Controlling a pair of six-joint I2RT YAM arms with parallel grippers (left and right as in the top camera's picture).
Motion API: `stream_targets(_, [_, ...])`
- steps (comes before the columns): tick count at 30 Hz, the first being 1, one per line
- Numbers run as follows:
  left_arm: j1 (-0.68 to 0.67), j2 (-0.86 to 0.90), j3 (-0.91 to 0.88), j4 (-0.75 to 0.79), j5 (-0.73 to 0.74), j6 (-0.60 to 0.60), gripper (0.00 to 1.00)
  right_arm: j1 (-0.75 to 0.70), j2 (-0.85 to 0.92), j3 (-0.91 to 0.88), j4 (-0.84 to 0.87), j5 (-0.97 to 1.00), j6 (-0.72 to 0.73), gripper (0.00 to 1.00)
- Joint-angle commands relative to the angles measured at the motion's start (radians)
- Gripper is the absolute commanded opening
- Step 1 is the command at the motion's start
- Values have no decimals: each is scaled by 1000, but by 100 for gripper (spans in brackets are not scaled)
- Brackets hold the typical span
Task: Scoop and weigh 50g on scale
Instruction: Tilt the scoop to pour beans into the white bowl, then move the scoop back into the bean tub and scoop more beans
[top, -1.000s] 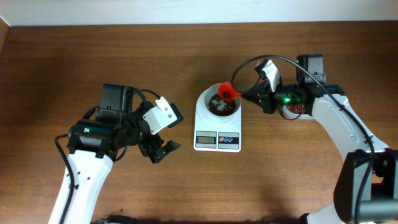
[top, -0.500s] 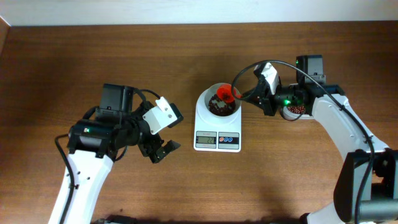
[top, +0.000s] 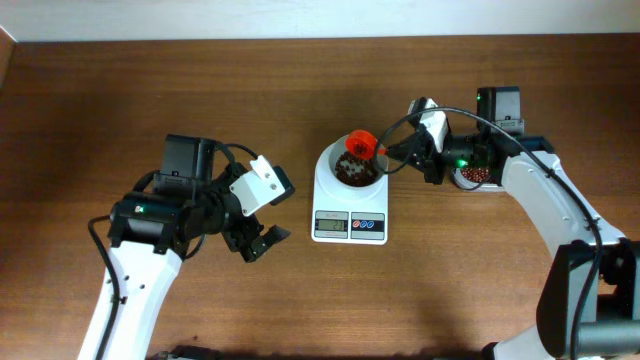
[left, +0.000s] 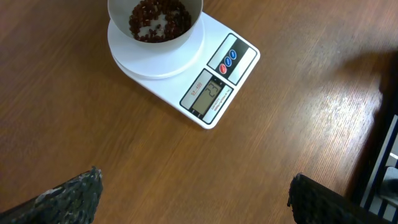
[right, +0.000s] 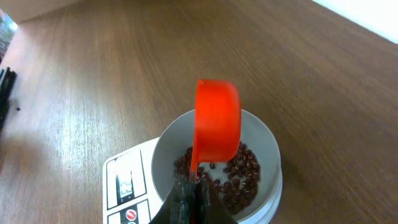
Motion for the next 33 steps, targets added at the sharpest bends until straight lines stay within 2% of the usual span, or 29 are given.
stream_targets(1, [5,-11,19,1,3,6,99,-4,7,0,14,-27,-109,4])
stream_targets(7, [5,-11,19,1,3,6,99,-4,7,0,39,-27,-125,4])
stream_targets(17, [5,-11,19,1,3,6,99,-4,7,0,27,-29,-391,4])
stream_targets(23, [5,-11,19,1,3,6,99,-5,5,1,77,-57,-396,4])
stream_targets(27, [5,-11,19,1,3,6,99,-49,-60,7,80,-220,-384,4])
stream_targets(29, [5,-11,19,1,3,6,99,-118,-117,8,80,-295,-269,4])
stream_targets(33, [5,-11,19,1,3,6,99,-308,-169,8,78,-300,215,4])
